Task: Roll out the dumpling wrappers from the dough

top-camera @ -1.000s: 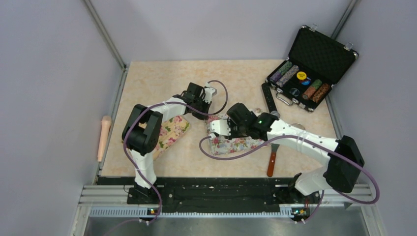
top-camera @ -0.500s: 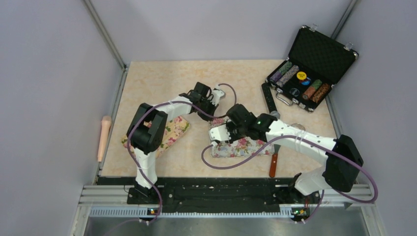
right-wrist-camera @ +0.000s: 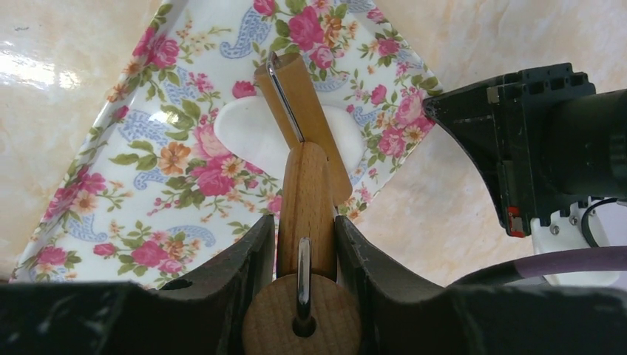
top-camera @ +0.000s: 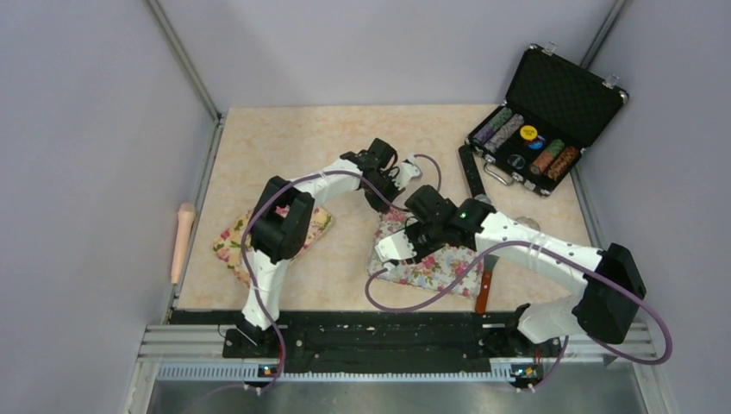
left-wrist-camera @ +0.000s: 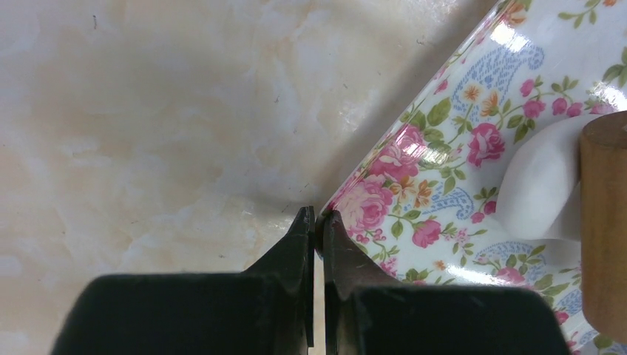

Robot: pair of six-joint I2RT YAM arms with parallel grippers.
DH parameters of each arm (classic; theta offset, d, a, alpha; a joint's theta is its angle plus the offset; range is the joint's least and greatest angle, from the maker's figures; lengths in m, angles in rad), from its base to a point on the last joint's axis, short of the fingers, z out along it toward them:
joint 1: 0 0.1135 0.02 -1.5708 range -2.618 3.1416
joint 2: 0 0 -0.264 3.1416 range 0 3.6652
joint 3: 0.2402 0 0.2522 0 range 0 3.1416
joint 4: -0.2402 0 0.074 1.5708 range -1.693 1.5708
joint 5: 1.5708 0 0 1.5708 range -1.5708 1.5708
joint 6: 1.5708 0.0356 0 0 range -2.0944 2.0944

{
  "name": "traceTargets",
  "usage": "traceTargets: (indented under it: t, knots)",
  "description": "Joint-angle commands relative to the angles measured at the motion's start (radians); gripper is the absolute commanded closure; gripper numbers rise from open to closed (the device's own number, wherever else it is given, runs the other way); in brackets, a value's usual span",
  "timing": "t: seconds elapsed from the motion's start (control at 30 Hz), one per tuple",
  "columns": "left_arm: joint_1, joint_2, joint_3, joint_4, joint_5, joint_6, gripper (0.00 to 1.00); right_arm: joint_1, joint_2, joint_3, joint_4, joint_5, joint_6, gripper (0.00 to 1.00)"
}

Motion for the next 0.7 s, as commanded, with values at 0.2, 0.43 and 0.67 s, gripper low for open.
traceTargets:
  t: [0.2,0.43,0.67]
  knots:
    - [-0.008,0.063,0.062,-0.024,-0.136,0.073,1.0,-0.014,-0.056,-0.143,0.028,-0.084,-0.019,1.0]
    - [-0.01,0.056,0.062,-0.017,-0.142,0.06,1.0,-0.014,-0.101,-0.23,-0.084,-0.092,-0.005,1.0]
    - [-0.01,0.053,0.052,-0.012,-0.144,0.046,1.0,-0.012,-0.152,-0.24,-0.202,-0.135,0.03,1.0]
